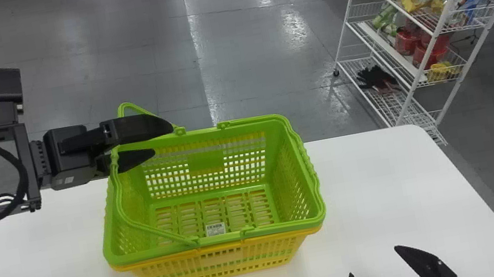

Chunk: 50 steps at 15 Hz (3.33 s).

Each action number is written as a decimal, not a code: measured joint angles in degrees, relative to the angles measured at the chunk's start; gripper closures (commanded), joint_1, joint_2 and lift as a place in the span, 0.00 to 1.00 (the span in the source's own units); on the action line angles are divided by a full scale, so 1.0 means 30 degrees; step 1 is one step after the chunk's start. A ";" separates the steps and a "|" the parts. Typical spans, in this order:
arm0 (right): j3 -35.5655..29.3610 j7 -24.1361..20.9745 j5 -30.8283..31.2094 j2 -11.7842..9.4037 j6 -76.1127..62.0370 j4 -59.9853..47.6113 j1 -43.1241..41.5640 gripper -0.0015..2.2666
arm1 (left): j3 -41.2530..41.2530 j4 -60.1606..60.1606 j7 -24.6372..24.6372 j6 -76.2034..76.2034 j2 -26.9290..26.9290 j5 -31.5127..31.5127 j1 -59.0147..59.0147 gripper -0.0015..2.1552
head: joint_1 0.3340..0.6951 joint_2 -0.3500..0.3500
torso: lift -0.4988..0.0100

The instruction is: Grasp handle with right gripper to insert into left gripper then lift and swing left to center

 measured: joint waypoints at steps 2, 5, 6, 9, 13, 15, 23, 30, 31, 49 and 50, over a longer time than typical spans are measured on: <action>-0.0236 0.0000 -0.0066 0.0081 0.0093 -0.0360 -0.0253 0.08 | -0.0409 0.0147 0.0060 0.0489 -0.0018 0.0160 -0.0444 0.03 | 1.00 0.23 | 0.80; -0.0397 -0.0031 -0.0110 0.0213 0.0982 -0.1022 -0.0889 0.10 | -0.0997 0.0128 0.0282 0.1075 -0.0009 0.0690 -0.1081 0.03 | 1.00 0.20 | 0.80; -0.0435 -0.0031 -0.0116 0.0247 0.1380 -0.1224 -0.1100 0.17 | -0.1178 0.0105 0.0325 0.1137 -0.0015 0.0742 -0.1260 0.03 | 1.00 0.20 | 0.80; -0.0648 -0.0071 -0.0119 0.0273 0.2858 -0.1697 -0.1810 0.64 | -0.1718 0.0206 0.0380 0.1178 -0.0066 0.0764 -0.1822 0.03 | 1.00 0.18 | 0.80; -0.0807 -0.1112 0.0522 0.0272 0.4774 -0.1913 -0.2916 0.95 | -0.2051 0.0538 0.0354 0.1124 -0.0208 0.0746 -0.2297 0.03 | 1.00 0.15 | 0.80; -0.0540 -0.1640 0.1257 0.0272 0.5694 -0.1892 -0.3575 0.95 | -0.2072 0.0706 0.0281 0.1122 -0.0287 0.0771 -0.2367 0.03 | 1.00 0.15 | 0.80; 0.1298 -0.2970 0.4056 0.0262 0.8968 -0.0876 -0.6125 0.96 | -0.2004 0.0905 0.0151 0.1063 -0.0528 0.0909 -0.2268 0.03 | 1.00 0.21 | 0.80; 0.1779 -0.3445 0.4803 0.0218 1.0535 -0.0172 -0.7379 0.96 | -0.1971 0.0949 0.0149 0.1064 -0.0515 0.1187 -0.2124 0.03 | 1.00 0.21 | 0.80; 0.1825 -0.3592 0.4820 0.0192 1.0798 -0.0113 -0.7555 0.96 | -0.1974 0.0949 0.0149 0.1086 -0.0506 0.1256 -0.2080 0.03 | 1.00 0.21 | 0.80; 0.2635 -0.4365 0.4804 0.0126 1.2806 -0.0204 -0.8932 0.95 | -0.1821 0.0869 0.0090 0.1122 -0.0398 0.2110 -0.1585 0.03 | 1.00 0.22 | 0.80; 0.2671 -0.4365 0.4794 0.0136 1.2833 -0.0238 -0.8959 0.95 | -0.1826 0.0861 0.0090 0.1122 -0.0424 0.2162 -0.1584 0.03 | 1.00 0.22 | 0.80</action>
